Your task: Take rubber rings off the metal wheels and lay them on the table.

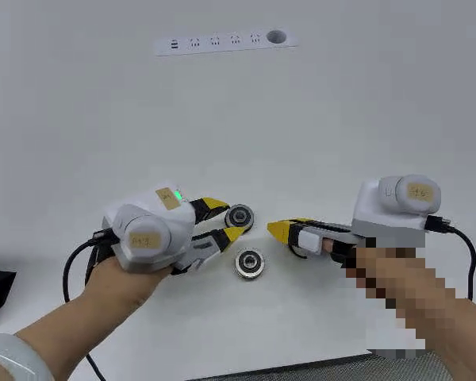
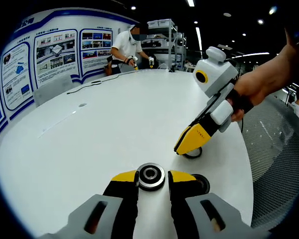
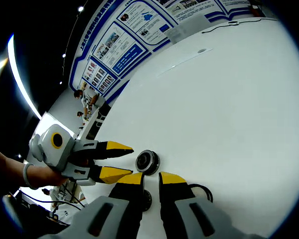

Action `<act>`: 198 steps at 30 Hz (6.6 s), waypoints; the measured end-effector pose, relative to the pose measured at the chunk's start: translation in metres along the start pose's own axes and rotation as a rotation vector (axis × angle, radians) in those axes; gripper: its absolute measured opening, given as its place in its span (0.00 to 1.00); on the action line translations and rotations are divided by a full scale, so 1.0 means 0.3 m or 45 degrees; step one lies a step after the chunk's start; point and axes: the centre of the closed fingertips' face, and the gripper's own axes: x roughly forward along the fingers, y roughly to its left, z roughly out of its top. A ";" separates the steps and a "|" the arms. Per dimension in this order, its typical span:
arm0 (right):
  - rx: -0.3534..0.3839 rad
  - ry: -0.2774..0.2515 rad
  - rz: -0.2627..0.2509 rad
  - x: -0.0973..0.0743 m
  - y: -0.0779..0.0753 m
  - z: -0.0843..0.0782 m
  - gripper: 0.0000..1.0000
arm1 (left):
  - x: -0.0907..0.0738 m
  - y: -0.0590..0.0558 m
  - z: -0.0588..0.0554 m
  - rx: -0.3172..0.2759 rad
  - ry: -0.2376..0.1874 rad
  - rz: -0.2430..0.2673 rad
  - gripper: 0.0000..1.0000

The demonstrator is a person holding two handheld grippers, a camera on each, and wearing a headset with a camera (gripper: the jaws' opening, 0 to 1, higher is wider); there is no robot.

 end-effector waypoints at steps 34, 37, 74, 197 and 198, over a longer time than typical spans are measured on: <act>0.007 0.027 0.038 0.095 0.010 0.027 0.14 | 0.048 0.012 -0.028 0.006 0.060 -0.021 0.14; 0.012 0.032 0.047 0.109 0.009 0.034 0.14 | 0.047 0.012 -0.027 0.003 0.057 -0.020 0.14; 0.069 0.146 0.147 0.130 0.013 0.016 0.16 | 0.046 0.011 -0.028 -0.014 0.037 -0.010 0.14; 0.197 -0.064 0.042 -0.158 -0.013 -0.010 0.02 | -0.079 0.001 -0.089 -0.049 -0.027 0.012 0.53; 0.212 -0.073 0.030 -0.169 -0.027 -0.012 0.02 | -0.079 0.001 -0.088 -0.051 -0.028 0.011 0.53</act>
